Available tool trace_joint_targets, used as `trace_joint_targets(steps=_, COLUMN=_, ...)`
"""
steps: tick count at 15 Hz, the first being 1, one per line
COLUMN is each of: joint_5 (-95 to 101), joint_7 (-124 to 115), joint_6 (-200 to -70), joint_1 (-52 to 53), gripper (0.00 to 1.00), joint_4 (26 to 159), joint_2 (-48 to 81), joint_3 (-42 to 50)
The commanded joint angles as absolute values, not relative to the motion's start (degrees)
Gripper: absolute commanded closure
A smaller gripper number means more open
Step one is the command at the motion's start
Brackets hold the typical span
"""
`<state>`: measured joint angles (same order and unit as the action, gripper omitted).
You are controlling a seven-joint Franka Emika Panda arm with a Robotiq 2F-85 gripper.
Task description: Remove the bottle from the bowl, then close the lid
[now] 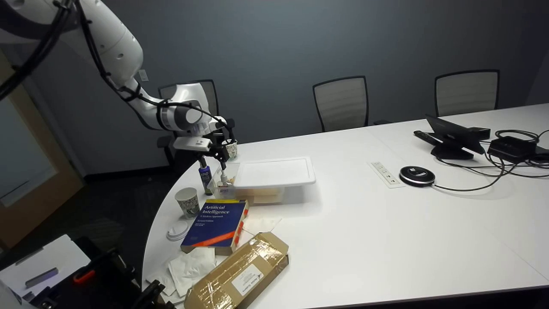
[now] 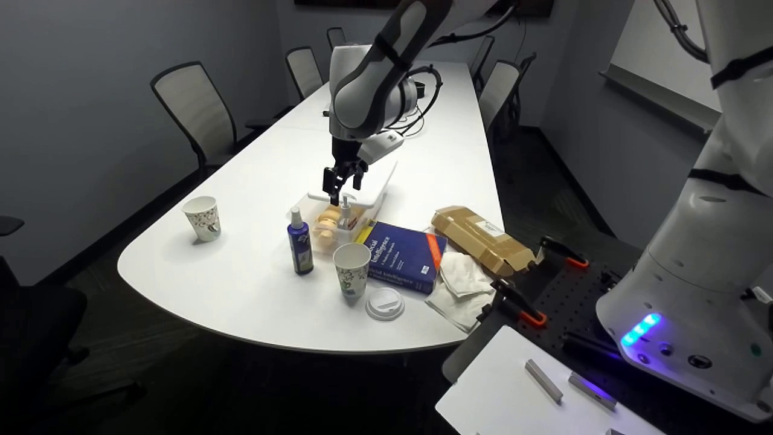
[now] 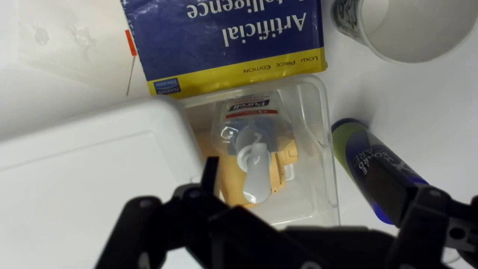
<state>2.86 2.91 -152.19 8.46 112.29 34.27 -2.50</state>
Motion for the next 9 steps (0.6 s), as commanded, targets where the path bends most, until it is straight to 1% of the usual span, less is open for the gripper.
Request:
trace_joint_targets(steps=1, joint_5=4.2, joint_7=1.5, joint_6=-150.8, joint_1=8.6, gripper=0.00, joint_4=107.4, joint_2=38.4, joint_3=-1.9)
trace_joint_targets(steps=3, joint_5=4.0, joint_7=1.5, joint_6=-150.9, joint_1=8.5, gripper=0.00, joint_4=105.8, joint_2=39.9, joint_3=-1.8)
trace_joint_targets(steps=4, joint_5=3.9, joint_7=1.4, joint_6=-151.0, joint_1=8.6, gripper=0.08, joint_4=105.0, joint_2=40.4, joint_3=-1.7)
trace_joint_targets(steps=5, joint_5=4.0, joint_7=1.2, joint_6=-150.8, joint_1=8.7, gripper=0.26, joint_4=104.3, joint_2=40.8, joint_3=-1.5)
trace_joint_targets(steps=9, joint_5=4.5, joint_7=0.6, joint_6=-149.7, joint_1=9.3, gripper=0.58, joint_4=102.6, joint_2=41.3, joint_3=-0.6)
